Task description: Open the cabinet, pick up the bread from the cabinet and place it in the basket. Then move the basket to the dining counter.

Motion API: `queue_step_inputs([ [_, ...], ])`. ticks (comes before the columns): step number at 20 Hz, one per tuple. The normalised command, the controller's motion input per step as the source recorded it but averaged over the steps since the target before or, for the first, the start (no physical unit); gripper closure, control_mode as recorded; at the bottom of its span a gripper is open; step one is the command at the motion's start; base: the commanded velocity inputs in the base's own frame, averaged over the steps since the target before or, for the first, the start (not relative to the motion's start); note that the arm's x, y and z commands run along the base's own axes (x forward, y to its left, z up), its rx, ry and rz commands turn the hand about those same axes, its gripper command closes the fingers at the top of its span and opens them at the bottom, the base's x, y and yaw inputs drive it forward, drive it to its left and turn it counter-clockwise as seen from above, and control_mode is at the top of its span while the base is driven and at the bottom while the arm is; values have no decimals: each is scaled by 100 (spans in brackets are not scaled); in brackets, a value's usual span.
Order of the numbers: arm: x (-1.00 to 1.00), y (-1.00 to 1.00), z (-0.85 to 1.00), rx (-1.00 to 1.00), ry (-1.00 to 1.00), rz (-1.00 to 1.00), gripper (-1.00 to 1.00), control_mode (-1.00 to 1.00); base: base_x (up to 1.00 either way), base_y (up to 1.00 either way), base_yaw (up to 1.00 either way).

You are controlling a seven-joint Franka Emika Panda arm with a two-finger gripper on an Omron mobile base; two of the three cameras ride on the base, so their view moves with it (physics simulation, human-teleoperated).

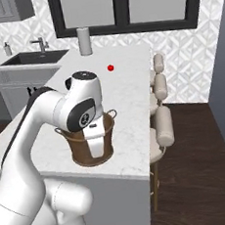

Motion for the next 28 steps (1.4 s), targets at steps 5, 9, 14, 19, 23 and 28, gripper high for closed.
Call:
queue_step_inputs([
  [5, 0, 0, 0, 0, 0, 0, 100, 100, 74, -46, 18],
  [9, 0, 0, 0, 0, 0, 0, 100, 100, 44, -29, 10],
  [14, 0, 0, 0, 0, 0, 0, 100, 100, 20, -2, 2],
  [19, 76, -2, 0, 0, 3, 6, 100, -100, 15, 0, 1],
  [23, 100, 1, -3, 1, 4, 14, 100, -100, 0, 0, 0],
  [28, 100, 6, -10, 5, 1, 20, 100, -100, 0, 0, 0],
])
